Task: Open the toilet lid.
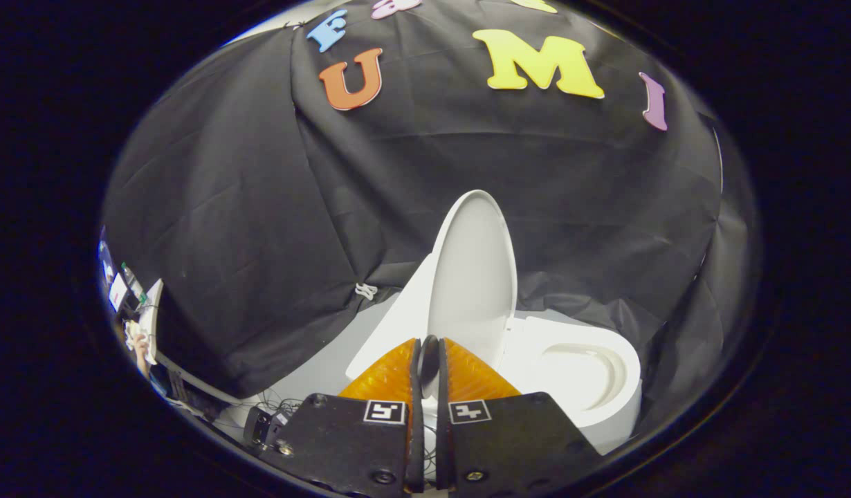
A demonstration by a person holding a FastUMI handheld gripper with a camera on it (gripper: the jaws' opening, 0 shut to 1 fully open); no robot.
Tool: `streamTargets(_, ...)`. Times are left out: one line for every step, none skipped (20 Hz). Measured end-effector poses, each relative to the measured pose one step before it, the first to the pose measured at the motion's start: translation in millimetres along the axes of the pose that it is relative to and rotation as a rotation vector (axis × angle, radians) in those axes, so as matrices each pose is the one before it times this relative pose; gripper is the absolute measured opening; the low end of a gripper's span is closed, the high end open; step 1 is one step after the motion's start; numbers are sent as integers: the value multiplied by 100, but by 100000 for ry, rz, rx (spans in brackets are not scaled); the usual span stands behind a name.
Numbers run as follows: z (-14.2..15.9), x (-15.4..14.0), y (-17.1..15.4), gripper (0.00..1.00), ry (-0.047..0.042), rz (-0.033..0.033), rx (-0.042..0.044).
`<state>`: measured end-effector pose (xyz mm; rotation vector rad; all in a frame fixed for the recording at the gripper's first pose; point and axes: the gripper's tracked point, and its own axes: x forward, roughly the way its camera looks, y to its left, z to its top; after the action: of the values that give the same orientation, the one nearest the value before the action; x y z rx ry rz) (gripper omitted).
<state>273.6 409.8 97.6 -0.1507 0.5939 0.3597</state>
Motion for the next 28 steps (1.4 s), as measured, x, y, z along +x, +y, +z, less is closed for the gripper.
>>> streamTargets(60,87,333,10,-623,-843,-2312)
streamTargets(61,39,45,10,-929,-1470,-2104)
streamTargets(102,-70,-364,10,-556,-1900,-1118)
streamTargets(-68,-38,-223,10,-221,-1921,-895)
streamTargets(8,-86,-224,10,52,-1138,-1610)
streamTargets(-292,-180,-196,11,-490,-768,-1687)
streamTargets(-201,-382,-123,15,-316,1036,-1301)
streamTargets(-444,-276,230,18,120,2754,-162)
streamTargets(-660,-652,387,28,1712,3877,999)
streamTargets(-748,-602,-90,32,19,1546,501)
streamTargets(-45,-507,-440,36,-3551,1279,-301)
streamTargets(59,-763,-525,40,-2438,516,-1553)
streamTargets(-412,-1043,-1072,48,-2715,-1704,-2401)
streamTargets(-76,-836,-983,55,-2644,-1915,-1723)
streamTargets(-166,-909,-825,56,-2616,-1089,-804)
streamTargets(-585,-1178,-397,56,-2158,-638,262)
streamTargets(-466,-1388,-872,59,-2544,-563,1492)
streamTargets(-517,-1556,-954,60,-3029,-696,2071)
streamTargets(-755,-1259,-1298,61,-2236,-1500,1892)
streamTargets(-725,-1222,-1476,62,-1852,-2377,2163)
streamTargets(-769,-1346,-1423,67,-1505,-1863,2309)
streamTargets(-484,-1431,-1415,68,-1799,-1781,1855)
streamTargets(-616,-1290,-1335,69,-1975,-1634,1479)
streamTargets(-203,-1337,-1433,75,-1800,-1805,464)
streamTargets(-430,-1298,-1218,81,-2331,-1692,702)
streamTargets(-68,-1334,-1255,87,-2409,-2032,755)
streamTargets(-37,-1330,-888,93,-2155,-695,178)
streamTargets(-99,-1365,-931,99,-2782,-1484,324)
